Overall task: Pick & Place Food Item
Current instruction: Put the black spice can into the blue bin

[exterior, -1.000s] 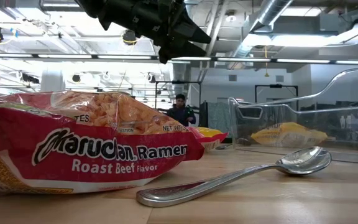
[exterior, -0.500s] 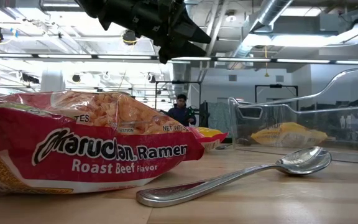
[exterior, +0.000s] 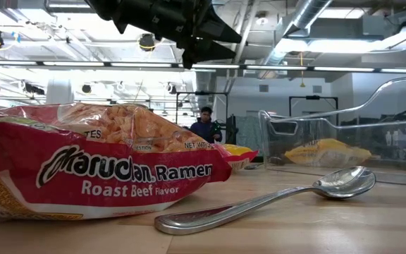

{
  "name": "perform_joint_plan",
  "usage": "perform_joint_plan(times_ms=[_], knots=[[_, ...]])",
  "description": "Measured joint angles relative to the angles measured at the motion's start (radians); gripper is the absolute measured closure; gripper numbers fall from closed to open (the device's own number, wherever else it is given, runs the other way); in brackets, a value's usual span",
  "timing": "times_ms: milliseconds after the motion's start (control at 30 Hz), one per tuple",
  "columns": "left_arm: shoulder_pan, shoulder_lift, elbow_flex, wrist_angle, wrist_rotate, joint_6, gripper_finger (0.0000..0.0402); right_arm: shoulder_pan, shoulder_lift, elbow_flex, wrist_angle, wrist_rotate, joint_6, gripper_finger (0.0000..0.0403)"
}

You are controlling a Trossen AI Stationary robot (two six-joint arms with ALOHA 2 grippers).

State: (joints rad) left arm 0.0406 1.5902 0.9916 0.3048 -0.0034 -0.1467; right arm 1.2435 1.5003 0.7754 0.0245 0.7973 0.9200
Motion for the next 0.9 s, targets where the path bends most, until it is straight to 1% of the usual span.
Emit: perform_joint_plan(times_ms=[167,500,633,900], knots=[[0.0,0.0,0.0,0.005,0.0,0.0,0.0193,0.028,0.013,0.008,-0.004,0.027,0.013,0.0289],[0.0,0.0,0.0,0.015,0.0,0.0,0.0193,0.059,0.012,0.009,-0.017,0.15,0.011,0.0289],[0.0,0.0,0.0,0.015,0.0,0.0,0.0193,0.058,0.012,0.009,-0.017,0.171,0.001,0.0289],[0.0,0.0,0.0,0.015,0.0,0.0,0.0193,0.057,0.032,0.009,-0.016,0.173,0.002,0.0289]])
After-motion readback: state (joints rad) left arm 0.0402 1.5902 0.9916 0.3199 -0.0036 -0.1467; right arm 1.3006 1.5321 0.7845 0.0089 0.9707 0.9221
